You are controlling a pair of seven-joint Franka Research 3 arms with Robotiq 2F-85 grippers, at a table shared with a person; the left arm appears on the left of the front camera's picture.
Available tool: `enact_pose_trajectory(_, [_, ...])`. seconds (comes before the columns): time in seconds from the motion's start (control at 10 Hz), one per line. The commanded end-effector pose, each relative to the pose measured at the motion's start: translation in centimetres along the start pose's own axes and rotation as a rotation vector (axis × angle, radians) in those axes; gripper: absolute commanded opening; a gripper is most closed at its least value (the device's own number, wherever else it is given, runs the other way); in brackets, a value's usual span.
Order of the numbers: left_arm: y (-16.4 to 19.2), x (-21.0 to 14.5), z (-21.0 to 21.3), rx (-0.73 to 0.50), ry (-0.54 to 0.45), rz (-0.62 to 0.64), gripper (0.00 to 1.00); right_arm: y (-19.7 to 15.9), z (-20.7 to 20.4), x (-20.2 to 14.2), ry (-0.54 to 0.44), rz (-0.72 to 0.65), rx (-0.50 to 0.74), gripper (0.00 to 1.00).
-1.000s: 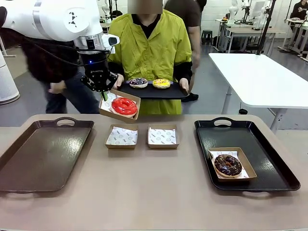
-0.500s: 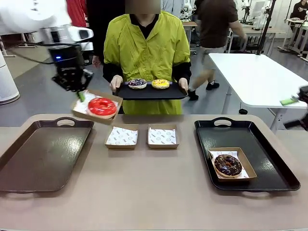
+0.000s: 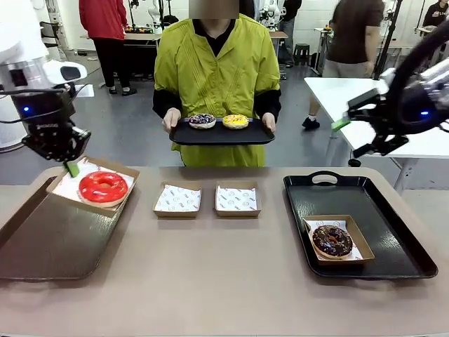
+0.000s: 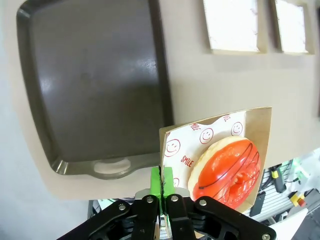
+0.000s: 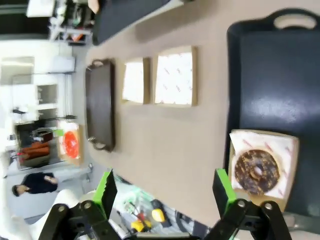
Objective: Individually package the donuts and arrange them on the tray.
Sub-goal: Place the picked Paper togo box on the Handle tray while simultaneously picking up another Paper togo box from the table with the other hand.
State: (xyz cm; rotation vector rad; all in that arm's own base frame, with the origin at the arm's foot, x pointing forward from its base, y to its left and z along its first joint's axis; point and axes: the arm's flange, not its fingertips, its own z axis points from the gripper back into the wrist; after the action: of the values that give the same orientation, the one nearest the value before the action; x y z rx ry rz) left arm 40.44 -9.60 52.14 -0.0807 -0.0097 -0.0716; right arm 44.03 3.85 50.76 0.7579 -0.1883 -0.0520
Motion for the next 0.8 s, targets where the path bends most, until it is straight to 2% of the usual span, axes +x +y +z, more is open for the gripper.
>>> enact_pose_trajectory(0.0, [2.5,-0.7,-0.7,0.034,-0.034,-0.007,0.01,1.4,-3.8,1.0,0.000,0.009,-0.124,1.00])
enact_pose_trajectory(0.3, [5.6,-0.9,-2.3,0.035,-0.030,-0.025,0.01,3.6,-9.2,1.1,-0.010,0.064,-0.217,1.00])
enact_pose_trajectory(0.6, [6.8,-0.5,-3.1,0.049,-0.036,0.000,0.01,3.3,-10.5,0.2,0.019,0.086,-0.195,1.00])
enact_pose_trajectory(0.7, [6.0,-0.6,-2.6,0.033,-0.011,0.006,0.01,3.7,-10.5,0.4,0.006,0.099,-0.203,1.00])
